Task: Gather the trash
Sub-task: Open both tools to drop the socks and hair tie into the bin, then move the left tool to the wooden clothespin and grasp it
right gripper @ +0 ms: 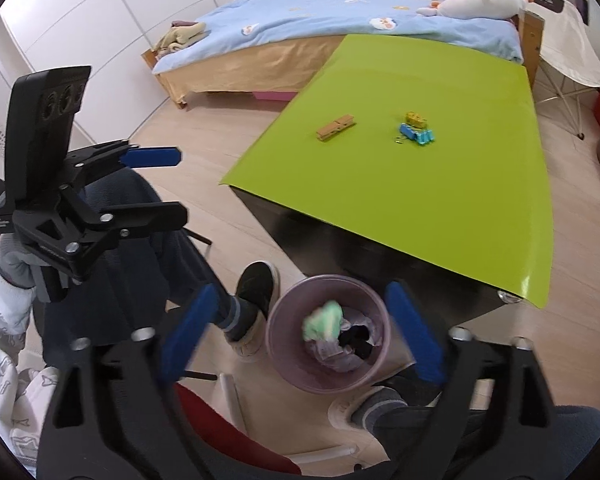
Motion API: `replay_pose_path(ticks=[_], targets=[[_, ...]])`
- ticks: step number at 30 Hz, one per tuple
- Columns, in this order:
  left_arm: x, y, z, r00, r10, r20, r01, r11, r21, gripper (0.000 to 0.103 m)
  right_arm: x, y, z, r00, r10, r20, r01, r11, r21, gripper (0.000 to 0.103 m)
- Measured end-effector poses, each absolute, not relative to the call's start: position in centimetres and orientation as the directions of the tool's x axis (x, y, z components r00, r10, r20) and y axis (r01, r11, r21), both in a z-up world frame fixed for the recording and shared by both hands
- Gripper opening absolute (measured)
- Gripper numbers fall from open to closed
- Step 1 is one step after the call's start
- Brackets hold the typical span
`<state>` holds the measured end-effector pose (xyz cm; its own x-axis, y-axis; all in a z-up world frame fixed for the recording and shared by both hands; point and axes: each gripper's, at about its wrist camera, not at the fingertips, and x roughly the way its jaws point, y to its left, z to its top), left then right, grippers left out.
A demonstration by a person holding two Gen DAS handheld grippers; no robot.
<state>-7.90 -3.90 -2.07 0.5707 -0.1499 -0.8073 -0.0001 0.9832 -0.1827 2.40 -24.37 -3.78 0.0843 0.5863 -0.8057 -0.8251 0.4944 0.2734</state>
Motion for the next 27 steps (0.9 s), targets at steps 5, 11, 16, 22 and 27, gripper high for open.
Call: replay_pose_path(ticks=[5,11,16,22,27], targets=[[-7.8,-4.0,-2.5,0.558,-0.156,-0.815,-0.001,0.982,-0.189,0.095,3.1,-24.9,-3.7,0.125,0.574,-0.809,-0.808,0.532,0.253,0.099],[-7.6,-3.9,-2.5,0.559,-0.163,-0.813,-0.001,0.98,-0.198,0.095,3.8,-25.4,-3.4,0.15,0.574,-0.805,-0.795,0.554,0.246,0.099],[-7.4,-3.5,-2.6,0.559,-0.171,-0.811,-0.008,0.977,-0.211,0.095,4.7,-25.4,-3.1,0.172,0.575,-0.8,-0.787,0.569,0.239,0.1],[-6.8,-3.0,-2.5,0.567,-0.167,-0.807,-0.012,0.977,-0.211,0.095,6.0,-25.2,-2.6,0.196,0.569,-0.798,-0.784,0.58,0.221,0.1],[-4.8,-1.9,-2.3,0.577,-0.152,-0.802,-0.014,0.98,-0.197,0.096,7.1,-24.8,-2.3,0.205,0.567,-0.798,-0.785,0.583,0.213,0.1]])
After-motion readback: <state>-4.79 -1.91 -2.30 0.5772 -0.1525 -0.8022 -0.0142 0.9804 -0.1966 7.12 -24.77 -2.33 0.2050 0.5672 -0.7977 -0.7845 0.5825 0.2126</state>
